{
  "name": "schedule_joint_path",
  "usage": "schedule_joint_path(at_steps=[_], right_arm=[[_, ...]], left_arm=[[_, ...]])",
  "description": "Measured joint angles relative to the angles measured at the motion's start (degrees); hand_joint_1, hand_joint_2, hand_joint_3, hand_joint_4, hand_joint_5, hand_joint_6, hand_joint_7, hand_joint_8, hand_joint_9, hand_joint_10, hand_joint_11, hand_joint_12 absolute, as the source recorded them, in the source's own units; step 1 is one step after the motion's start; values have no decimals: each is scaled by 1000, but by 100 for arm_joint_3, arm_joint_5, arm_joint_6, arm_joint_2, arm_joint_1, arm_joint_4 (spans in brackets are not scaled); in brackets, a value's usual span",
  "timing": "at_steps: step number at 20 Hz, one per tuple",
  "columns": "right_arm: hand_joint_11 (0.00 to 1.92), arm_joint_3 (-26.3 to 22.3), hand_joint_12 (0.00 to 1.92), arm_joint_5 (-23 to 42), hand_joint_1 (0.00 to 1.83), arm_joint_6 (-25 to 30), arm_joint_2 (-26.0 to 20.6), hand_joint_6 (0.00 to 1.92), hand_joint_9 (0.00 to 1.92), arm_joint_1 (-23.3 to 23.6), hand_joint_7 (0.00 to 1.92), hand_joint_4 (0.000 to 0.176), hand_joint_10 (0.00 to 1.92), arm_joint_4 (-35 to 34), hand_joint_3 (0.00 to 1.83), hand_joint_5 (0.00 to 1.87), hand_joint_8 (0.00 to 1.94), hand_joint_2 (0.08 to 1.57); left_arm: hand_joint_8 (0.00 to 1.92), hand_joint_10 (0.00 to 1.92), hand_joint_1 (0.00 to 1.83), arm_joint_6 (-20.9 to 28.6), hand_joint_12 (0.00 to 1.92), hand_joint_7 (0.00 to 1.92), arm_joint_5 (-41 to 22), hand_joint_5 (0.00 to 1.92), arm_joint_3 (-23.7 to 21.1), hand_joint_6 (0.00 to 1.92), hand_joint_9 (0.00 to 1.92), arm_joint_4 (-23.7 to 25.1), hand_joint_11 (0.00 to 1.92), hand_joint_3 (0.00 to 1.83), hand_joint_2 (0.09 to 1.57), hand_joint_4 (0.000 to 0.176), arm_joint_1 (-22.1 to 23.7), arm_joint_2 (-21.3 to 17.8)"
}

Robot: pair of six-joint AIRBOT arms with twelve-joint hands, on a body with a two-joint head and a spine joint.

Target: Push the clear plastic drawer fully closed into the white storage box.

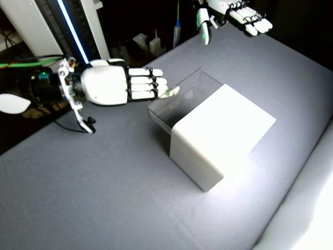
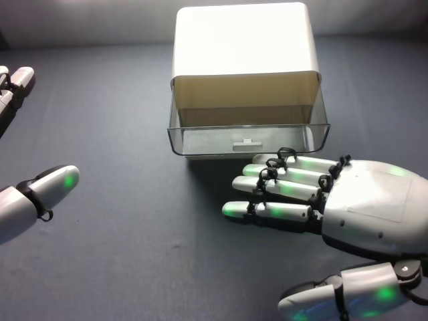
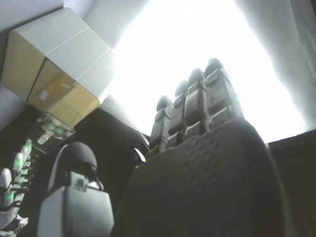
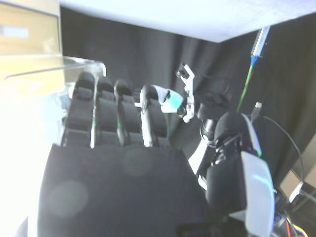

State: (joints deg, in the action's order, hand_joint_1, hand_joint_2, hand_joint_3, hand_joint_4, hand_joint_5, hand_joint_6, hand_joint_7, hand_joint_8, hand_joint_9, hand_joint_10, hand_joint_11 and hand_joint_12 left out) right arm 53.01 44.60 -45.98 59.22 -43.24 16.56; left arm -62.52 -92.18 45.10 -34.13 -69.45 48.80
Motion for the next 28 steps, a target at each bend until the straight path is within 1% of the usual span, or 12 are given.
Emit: schedule_joint_path(at_steps=[1, 5, 8, 12, 13, 14, 17, 20, 21, 24, 26, 28], right_arm=[[0, 13, 0, -52, 0, -52, 4, 2, 0, 44, 0, 93, 0, 28, 0, 145, 0, 1091], [0, 96, 0, -212, 0, -151, 9, 17, 0, 173, 17, 71, 0, 101, 0, 187, 6, 1103], [0, 127, 0, -378, 0, -321, 9, 25, 0, 269, 61, 84, 0, 173, 0, 219, 20, 1088], [0, 216, 0, -503, 0, -503, 20, 16, 0, 457, 150, 10, 0, 140, 0, 326, 7, 1093], [0, 221, 0, -518, 0, -514, 20, 13, 0, 474, 159, 0, 0, 140, 3, 332, 6, 1100], [0, 251, 0, -636, 0, -531, 20, 11, 0, 522, 161, 0, 0, 164, 3, 331, 6, 1100], [0, 289, 0, -723, 0, -686, 20, 4, 0, 656, 161, 28, 0, 149, 9, 318, 4, 1116], [0, 291, 0, -916, 0, -1069, 20, 12, 13, 741, 225, 8, 3, 111, 0, 385, 7, 1078], [0, 291, 0, -962, 0, -1228, 20, 5, 8, 741, 215, 13, 0, 22, 0, 378, 1, 1070], [0, 317, 0, -1047, 0, -1637, 20, 1, 7, 765, 202, 15, 0, -282, 0, 373, 0, 1046], [0, 372, 0, -1110, 0, -1823, 59, 0, 0, 789, 182, 3, 0, -407, 0, 355, 0, 1062], [0, 468, 0, -1207, 0, -1838, 111, 0, 8, 804, 179, 23, 3, -505, 0, 344, 0, 1040]], left_arm=[[0, 0, 123, 0, 0, 0, 0, 0, 0, 0, 0, -2, 0, 4, 1133, 66, 0, 0], [0, 0, 126, 0, 0, 0, 0, 0, 2, 0, 0, -4, 0, 0, 1111, 56, 0, 0], [0, 0, 121, 20, 0, 0, -4, 0, 13, 0, 0, 4, 0, 0, 1098, 65, 0, 0], [0, 0, 121, 50, 0, 0, 2, 0, 13, 0, 0, -13, 0, 0, 1087, 51, -7, 0], [0, 0, 114, 52, 0, 0, 2, 0, 13, 0, 0, -13, 0, 0, 1086, 65, -7, -2], [0, 0, 113, 68, 0, 0, 2, 0, 24, 0, 0, -11, 0, 0, 1079, 67, -7, 0], [0, 0, 111, 83, 0, 0, 2, 0, 24, 0, 0, 4, 0, 0, 1077, 67, -7, -2], [0, 0, 117, 85, 0, 0, 0, 0, 24, 0, 0, -7, 0, 0, 1058, 80, -11, -2], [0, 0, 115, 85, 0, 0, 0, 0, 24, 0, 0, -4, 0, 0, 1062, 74, -13, -2], [0, 0, 105, 85, 0, 0, -2, 0, 24, 0, 0, 0, 0, 0, 1054, 97, -11, -2], [0, 0, 128, 85, 0, 0, 0, 0, 26, 0, 0, 2, 0, 0, 1044, 104, -13, -2], [0, 0, 129, 87, 0, 0, 0, 0, 59, 0, 0, 13, 0, 0, 1028, 104, -11, -2]])
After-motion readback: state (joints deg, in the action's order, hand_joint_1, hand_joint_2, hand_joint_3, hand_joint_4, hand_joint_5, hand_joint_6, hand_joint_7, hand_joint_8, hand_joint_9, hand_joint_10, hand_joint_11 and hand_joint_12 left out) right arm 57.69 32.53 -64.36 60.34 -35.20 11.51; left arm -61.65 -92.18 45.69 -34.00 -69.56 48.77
